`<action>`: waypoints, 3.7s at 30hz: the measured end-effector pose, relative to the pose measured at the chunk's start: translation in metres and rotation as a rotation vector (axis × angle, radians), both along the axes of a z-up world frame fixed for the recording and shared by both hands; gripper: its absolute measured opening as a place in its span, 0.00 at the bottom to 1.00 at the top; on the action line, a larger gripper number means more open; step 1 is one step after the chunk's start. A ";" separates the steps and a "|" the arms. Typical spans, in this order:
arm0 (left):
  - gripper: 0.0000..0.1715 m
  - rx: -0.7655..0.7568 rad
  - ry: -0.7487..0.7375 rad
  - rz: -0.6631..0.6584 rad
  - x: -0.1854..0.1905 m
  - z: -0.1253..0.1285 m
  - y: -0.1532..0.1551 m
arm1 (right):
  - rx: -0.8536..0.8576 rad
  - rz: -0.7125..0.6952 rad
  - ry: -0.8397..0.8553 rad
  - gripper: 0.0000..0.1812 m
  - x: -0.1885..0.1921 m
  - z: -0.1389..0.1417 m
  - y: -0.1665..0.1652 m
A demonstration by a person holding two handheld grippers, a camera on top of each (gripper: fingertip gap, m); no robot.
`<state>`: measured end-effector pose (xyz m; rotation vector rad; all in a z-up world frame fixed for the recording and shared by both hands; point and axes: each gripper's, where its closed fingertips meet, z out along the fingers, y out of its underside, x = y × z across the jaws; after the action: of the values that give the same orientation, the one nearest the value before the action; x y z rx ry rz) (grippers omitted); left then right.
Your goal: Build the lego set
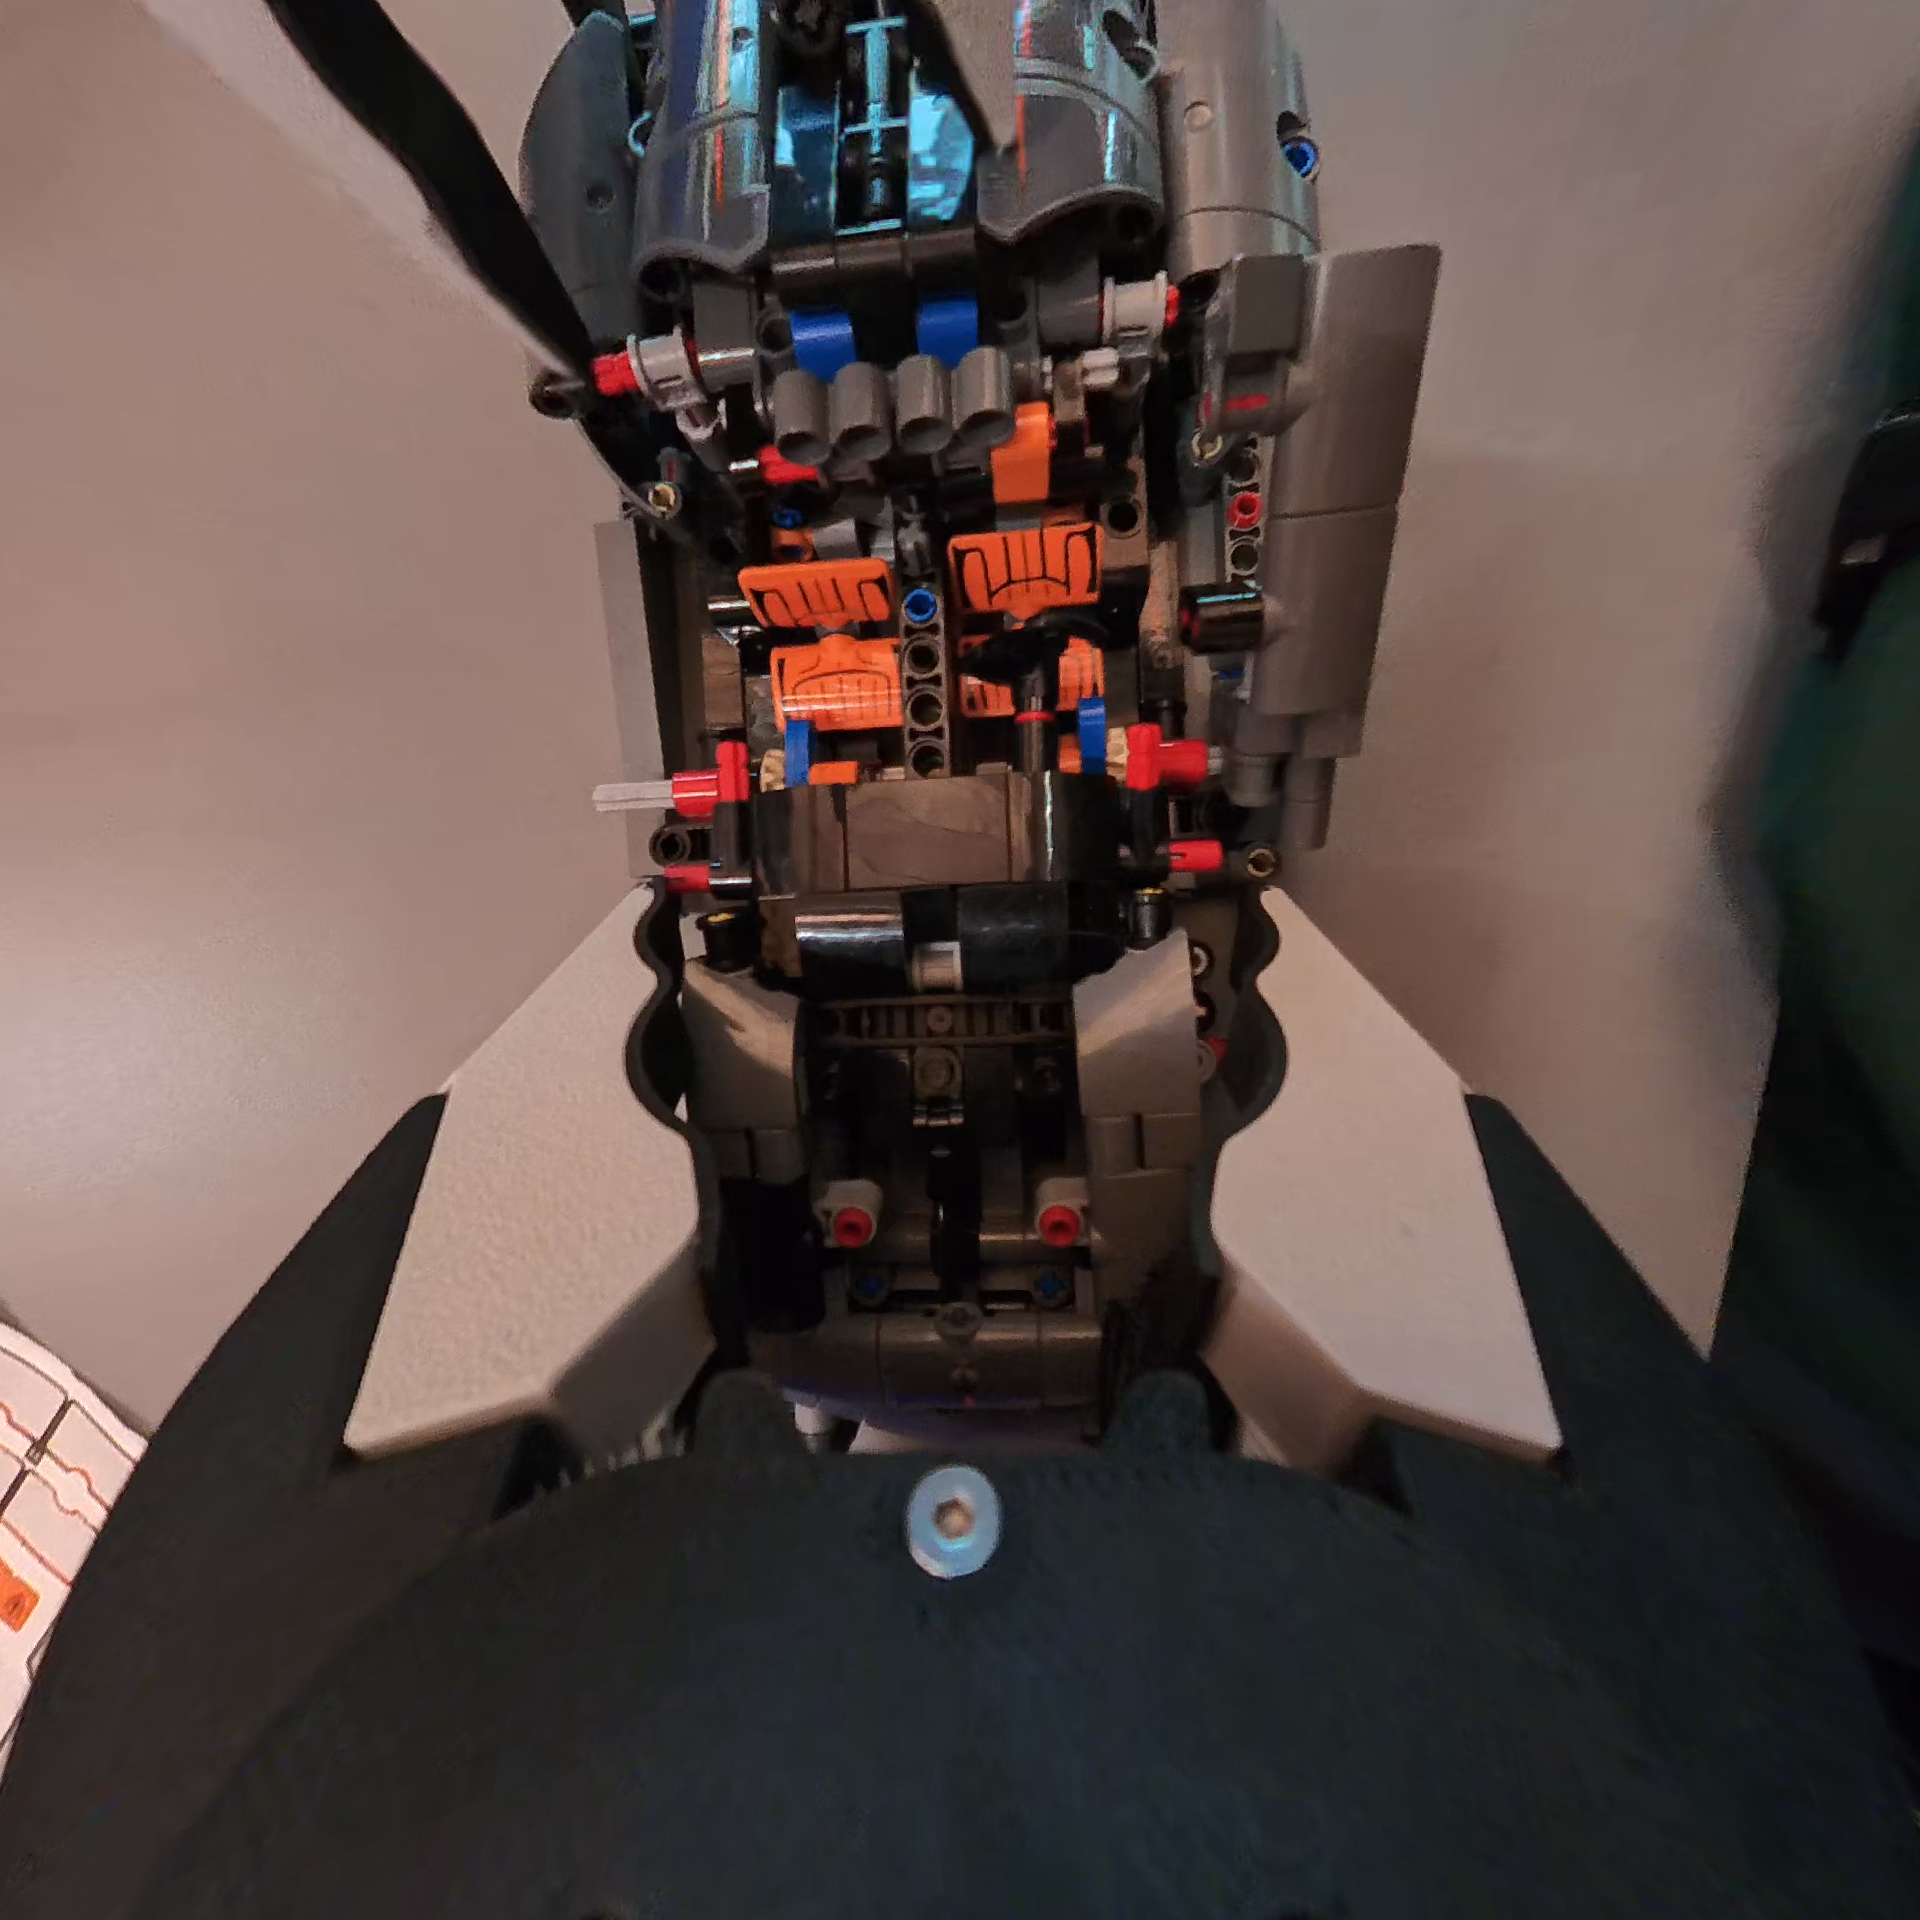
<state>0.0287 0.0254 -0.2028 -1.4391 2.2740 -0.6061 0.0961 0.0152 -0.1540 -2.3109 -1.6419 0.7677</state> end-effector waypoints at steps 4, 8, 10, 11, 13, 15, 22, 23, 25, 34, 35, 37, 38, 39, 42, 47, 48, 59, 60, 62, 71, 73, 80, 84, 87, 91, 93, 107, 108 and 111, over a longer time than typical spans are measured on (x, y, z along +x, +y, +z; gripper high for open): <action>0.60 0.001 -0.007 -0.006 0.000 0.000 -0.001 | 0.013 -0.033 0.002 0.30 0.000 0.000 0.001; 0.60 0.001 -0.013 -0.006 0.001 0.001 0.000 | 0.017 -0.032 0.008 0.31 0.000 0.000 0.001; 0.60 0.002 -0.018 -0.007 0.001 0.001 0.000 | 0.021 -0.030 0.004 0.31 -0.001 0.001 0.001; 0.60 0.002 -0.020 -0.008 0.001 0.002 0.000 | 0.042 -0.030 0.002 0.32 -0.001 0.001 0.003; 0.61 0.007 -0.022 -0.009 0.001 0.001 0.000 | 0.040 -0.040 -0.002 0.33 0.000 0.000 0.003; 0.61 0.012 -0.021 -0.009 0.001 0.001 0.000 | 0.043 -0.031 0.013 0.31 -0.001 0.001 0.001; 0.61 0.024 -0.023 -0.013 0.000 0.000 -0.001 | 0.034 -0.003 0.034 0.31 -0.003 0.001 0.000; 0.61 0.026 -0.023 -0.016 0.000 0.000 -0.001 | 0.034 0.007 0.035 0.30 -0.003 0.000 -0.001; 0.60 0.032 -0.019 -0.015 0.000 -0.001 -0.002 | 0.026 0.015 0.031 0.30 -0.003 0.000 -0.002; 0.59 0.040 -0.007 -0.032 -0.002 0.000 -0.010 | 0.026 0.046 0.012 0.30 -0.006 -0.001 -0.015; 0.59 0.039 -0.007 -0.029 -0.002 -0.001 -0.010 | 0.030 0.045 0.008 0.30 -0.007 -0.001 -0.016; 0.59 0.037 -0.008 -0.034 -0.004 -0.001 -0.011 | 0.028 0.044 0.011 0.30 -0.007 -0.001 -0.018; 0.59 0.038 -0.006 -0.040 -0.005 -0.001 -0.012 | 0.027 0.048 0.018 0.30 -0.008 -0.001 -0.019; 0.59 0.036 -0.001 -0.041 -0.006 -0.001 -0.013 | 0.027 0.045 0.029 0.30 -0.009 0.000 -0.019; 0.59 -0.061 -0.002 -0.043 -0.010 0.007 -0.017 | -0.030 -0.004 0.110 0.33 -0.013 0.005 -0.021; 0.46 -0.259 -0.107 0.021 -0.016 0.051 -0.009 | -0.063 -0.070 0.267 0.27 -0.014 0.021 -0.014; 0.43 -0.284 -0.145 0.024 -0.011 0.061 -0.011 | -0.063 -0.088 0.275 0.27 -0.012 0.022 -0.009; 0.25 -0.317 -0.104 0.041 0.038 0.042 -0.037 | -0.130 -0.070 0.302 0.11 -0.011 0.009 0.000; 0.25 -0.323 -0.109 0.045 0.039 0.043 -0.037 | -0.129 -0.077 0.292 0.11 -0.009 0.006 0.002; 0.25 -0.328 -0.105 0.037 0.040 0.042 -0.039 | -0.139 -0.075 0.302 0.07 -0.009 0.004 0.004; 0.24 -0.352 -0.109 0.016 0.043 0.041 -0.043 | -0.172 -0.046 0.310 0.03 -0.008 -0.003 0.002; 0.24 -0.364 -0.114 0.006 0.043 0.041 -0.046 | -0.181 -0.047 0.334 0.02 -0.010 0.001 0.003; 0.24 -0.367 -0.116 -0.051 0.042 0.041 -0.057 | -0.229 0.028 0.332 0.00 -0.012 -0.003 -0.016; 0.24 -0.374 -0.113 -0.091 0.041 0.041 -0.065 | -0.243 0.028 0.348 0.00 -0.011 -0.003 -0.025; 0.24 -0.371 -0.114 -0.124 0.039 0.042 -0.069 | -0.225 0.015 0.358 0.00 -0.008 -0.002 -0.026; 0.24 -0.376 -0.110 -0.138 0.040 0.042 -0.072 | -0.234 0.023 0.371 0.00 -0.007 -0.002 -0.031; 0.24 -0.376 -0.111 -0.141 0.041 0.041 -0.074 | -0.239 0.033 0.372 0.00 -0.006 -0.003 -0.033; 0.24 -0.385 -0.106 -0.186 0.039 0.042 -0.082 | -0.151 0.098 0.368 0.00 -0.005 -0.005 -0.045; 0.24 -0.384 -0.106 -0.190 0.039 0.042 -0.083 | -0.140 0.105 0.366 0.00 -0.004 -0.005 -0.046; 0.24 -0.379 -0.110 -0.199 0.039 0.042 -0.084 | -0.133 0.113 0.369 0.00 -0.004 -0.005 -0.048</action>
<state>0.0680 -0.0590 -0.1609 -1.3030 2.3166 -1.2015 0.0923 -0.0327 -0.1586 -2.0106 -1.6004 1.2761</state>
